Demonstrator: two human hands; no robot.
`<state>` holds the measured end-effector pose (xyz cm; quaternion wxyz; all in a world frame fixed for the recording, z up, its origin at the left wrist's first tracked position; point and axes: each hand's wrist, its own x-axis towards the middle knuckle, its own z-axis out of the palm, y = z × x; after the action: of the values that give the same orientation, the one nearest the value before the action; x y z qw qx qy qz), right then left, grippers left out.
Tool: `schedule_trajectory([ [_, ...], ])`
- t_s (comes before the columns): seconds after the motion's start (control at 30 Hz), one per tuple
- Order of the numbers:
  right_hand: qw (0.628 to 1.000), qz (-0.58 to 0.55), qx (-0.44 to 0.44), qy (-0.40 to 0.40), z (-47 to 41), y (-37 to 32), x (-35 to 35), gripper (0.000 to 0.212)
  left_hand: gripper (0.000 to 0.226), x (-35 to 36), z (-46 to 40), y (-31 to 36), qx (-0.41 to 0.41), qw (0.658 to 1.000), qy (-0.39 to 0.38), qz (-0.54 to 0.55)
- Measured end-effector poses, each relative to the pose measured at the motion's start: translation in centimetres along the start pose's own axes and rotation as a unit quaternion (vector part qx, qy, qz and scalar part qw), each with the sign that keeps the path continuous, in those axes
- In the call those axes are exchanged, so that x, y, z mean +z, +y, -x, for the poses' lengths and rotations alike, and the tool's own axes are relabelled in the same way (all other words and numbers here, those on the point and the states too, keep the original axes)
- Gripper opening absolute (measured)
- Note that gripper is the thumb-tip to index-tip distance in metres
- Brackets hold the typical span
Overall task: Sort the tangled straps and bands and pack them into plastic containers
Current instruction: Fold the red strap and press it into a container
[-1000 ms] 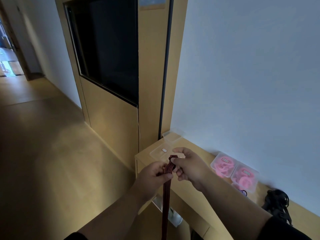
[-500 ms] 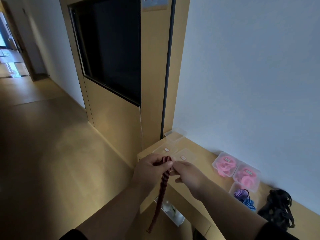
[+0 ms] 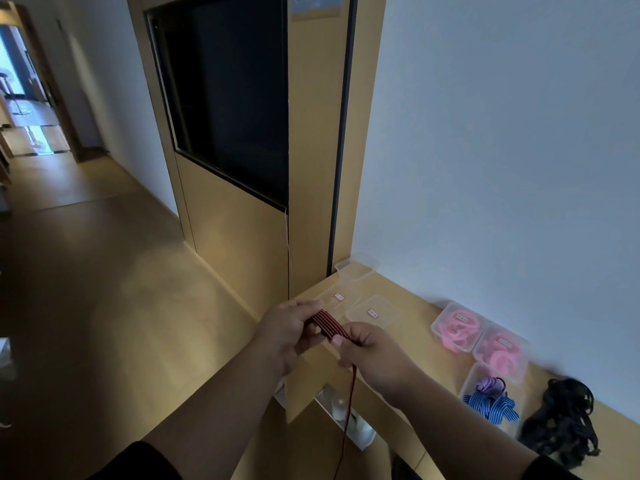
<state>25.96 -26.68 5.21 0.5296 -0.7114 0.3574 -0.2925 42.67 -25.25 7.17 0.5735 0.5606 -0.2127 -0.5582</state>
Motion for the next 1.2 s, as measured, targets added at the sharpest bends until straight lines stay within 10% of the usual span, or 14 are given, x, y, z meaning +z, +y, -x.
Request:
schedule_trajectory([
  [0.17, 0.999, -0.013, -0.033, 0.02, 0.2, -0.1, 0.3, 0.028, 0.02, -0.1, 0.5, -0.6, -0.042, 0.999, -0.026, -0.014],
  [0.43, 0.998, -0.018, -0.014, 0.058, 0.3, 0.0, -0.5, 0.025, 0.023, 0.0, 1.0, -2.5, 0.177, 0.955, -0.013, -0.236],
  [0.63, 0.996, 0.071, -0.001, 0.047, 0.1, -0.7, -1.3, 0.024, 0.02, 0.8, 1.7, -3.0, 0.13, 0.969, -0.124, -0.172],
  [0.9, 0.99, 0.127, 0.003, 0.054, 0.0, -0.4, -1.1, 0.021, 0.015, 0.7, 1.1, -3.2, 0.128, 0.969, -0.09, -0.191],
  [1.2, 0.989, 0.125, 0.013, 0.076, -0.2, 1.0, -0.9, 0.028, 0.016, 0.0, 1.4, -2.2, 0.014, 0.999, -0.028, 0.017],
])
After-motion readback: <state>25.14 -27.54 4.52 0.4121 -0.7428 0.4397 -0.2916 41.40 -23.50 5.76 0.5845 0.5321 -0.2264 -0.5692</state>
